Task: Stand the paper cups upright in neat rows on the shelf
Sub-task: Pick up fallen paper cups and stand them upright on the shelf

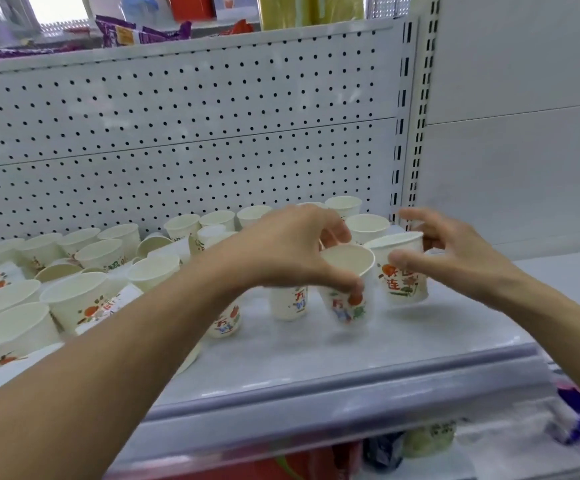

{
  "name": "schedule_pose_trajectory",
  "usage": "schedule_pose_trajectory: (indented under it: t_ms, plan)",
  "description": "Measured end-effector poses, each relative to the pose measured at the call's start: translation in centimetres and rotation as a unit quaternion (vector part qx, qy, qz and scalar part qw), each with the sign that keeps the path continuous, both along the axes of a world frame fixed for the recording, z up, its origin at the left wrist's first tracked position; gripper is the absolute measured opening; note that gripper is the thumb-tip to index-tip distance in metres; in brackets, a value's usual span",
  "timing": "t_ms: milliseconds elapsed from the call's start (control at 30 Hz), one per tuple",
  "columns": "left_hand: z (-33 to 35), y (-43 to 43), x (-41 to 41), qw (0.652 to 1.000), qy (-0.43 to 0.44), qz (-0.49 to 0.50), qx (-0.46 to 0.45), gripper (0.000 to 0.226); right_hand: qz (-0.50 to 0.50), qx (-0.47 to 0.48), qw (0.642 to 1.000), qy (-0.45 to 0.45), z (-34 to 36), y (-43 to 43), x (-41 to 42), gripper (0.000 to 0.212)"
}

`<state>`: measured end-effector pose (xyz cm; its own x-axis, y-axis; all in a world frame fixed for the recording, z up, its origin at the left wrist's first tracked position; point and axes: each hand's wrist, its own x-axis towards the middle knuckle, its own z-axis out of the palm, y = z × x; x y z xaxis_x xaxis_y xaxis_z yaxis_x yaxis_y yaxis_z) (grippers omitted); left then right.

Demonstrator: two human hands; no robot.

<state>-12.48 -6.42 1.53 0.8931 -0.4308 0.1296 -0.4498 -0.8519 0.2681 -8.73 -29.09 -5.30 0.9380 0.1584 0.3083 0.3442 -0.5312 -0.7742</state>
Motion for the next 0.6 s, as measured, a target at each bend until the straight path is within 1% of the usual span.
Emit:
schedule_pose_trajectory:
  t_ms: [67,200,333,467,600]
  plan:
    - [-0.4,-1.3,2.4,1.0,-0.004,0.004,0.025,0.063,-0.009,-0.013,1.0,-0.006,-0.8,-0.8,1.0,0.067]
    - [-1.3,-2.1,5.2,0.996,0.032,0.0,0.078,0.069,-0.002,-0.016,1.0,-0.014,-1.9,-1.9,2.0,0.06]
    - [-1.6,-1.9,6.0,0.996,0.058,-0.013,0.067,0.068,0.006,-0.033,0.999,-0.034,-2.4,-2.2,2.2,0.059]
    - [-2.0,-1.5,5.8,0.997,0.051,-0.003,0.061,0.08,0.021,-0.076,0.996,-0.037,-2.6,-2.8,2.2,0.057]
    - [-2.4,-0.7,5.3,0.999,0.046,0.016,0.023,0.084,0.041,-0.09,0.994,-0.036,-1.9,-2.6,1.9,0.066]
